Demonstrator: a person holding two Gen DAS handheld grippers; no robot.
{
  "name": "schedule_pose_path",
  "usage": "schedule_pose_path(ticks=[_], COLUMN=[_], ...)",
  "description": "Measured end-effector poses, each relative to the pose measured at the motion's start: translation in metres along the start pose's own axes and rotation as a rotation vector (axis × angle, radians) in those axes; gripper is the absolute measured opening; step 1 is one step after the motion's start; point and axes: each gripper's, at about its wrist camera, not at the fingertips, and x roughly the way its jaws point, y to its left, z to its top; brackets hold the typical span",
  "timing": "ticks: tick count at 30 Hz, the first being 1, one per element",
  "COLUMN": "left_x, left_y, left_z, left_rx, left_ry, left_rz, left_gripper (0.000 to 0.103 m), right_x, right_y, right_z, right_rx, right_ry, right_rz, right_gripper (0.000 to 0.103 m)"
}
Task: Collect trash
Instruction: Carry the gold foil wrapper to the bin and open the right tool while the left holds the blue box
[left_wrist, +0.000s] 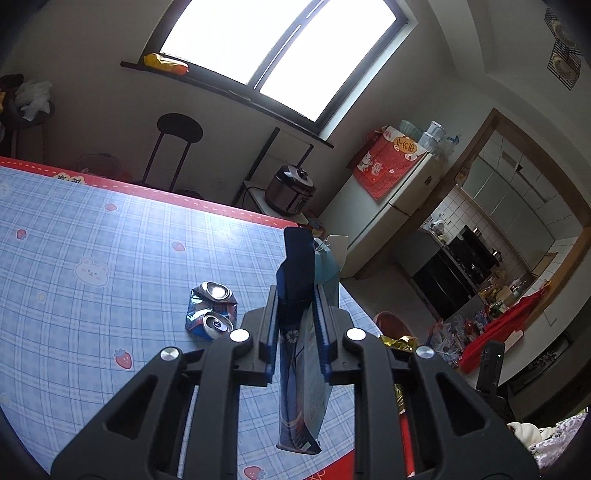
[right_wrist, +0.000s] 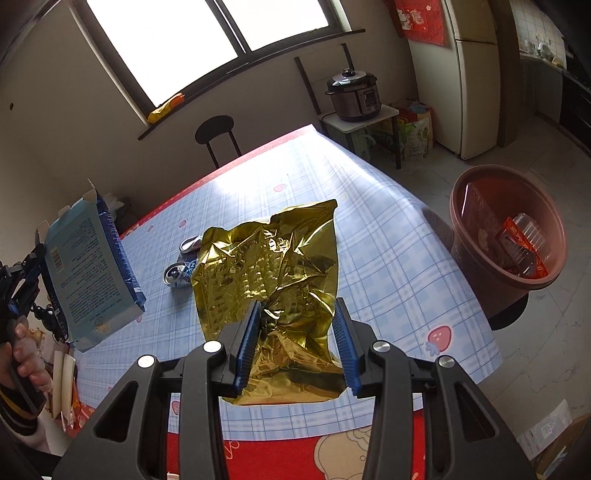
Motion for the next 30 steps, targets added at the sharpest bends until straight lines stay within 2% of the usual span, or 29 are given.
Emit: schedule_pose_path(ticks=[8, 16, 23, 30], left_x=[0.001, 0.015, 0.033, 0.041], left_y=[-0.065, -0.136, -0.187, -0.219], left_z=[0.009, 0.004, -0.008, -0.02], left_rx=[0.039, 0.055, 0.059, 0.061], left_ry=[-0.052, -0.093, -0.108, -0.123], left_rz=[0.004, 0.017, 0.04, 0.073], left_gripper=[0.021, 0.021, 0.021, 0.021], right_x=[-0.048, -0.092, -0.1, -0.091], right_y=[-0.07, -0.163, -0.232, -0.266], right_z=[0.046, 0.1, 0.141, 0.164], right_rx=[0.047, 0.078, 0.078, 0.062], right_ry=[-0.14, -0.287, -0.321, -0.311], right_rz=[-0.021, -0.1, -0.176, -0.169], right_gripper=[0.04, 0.04, 0.04, 0.04])
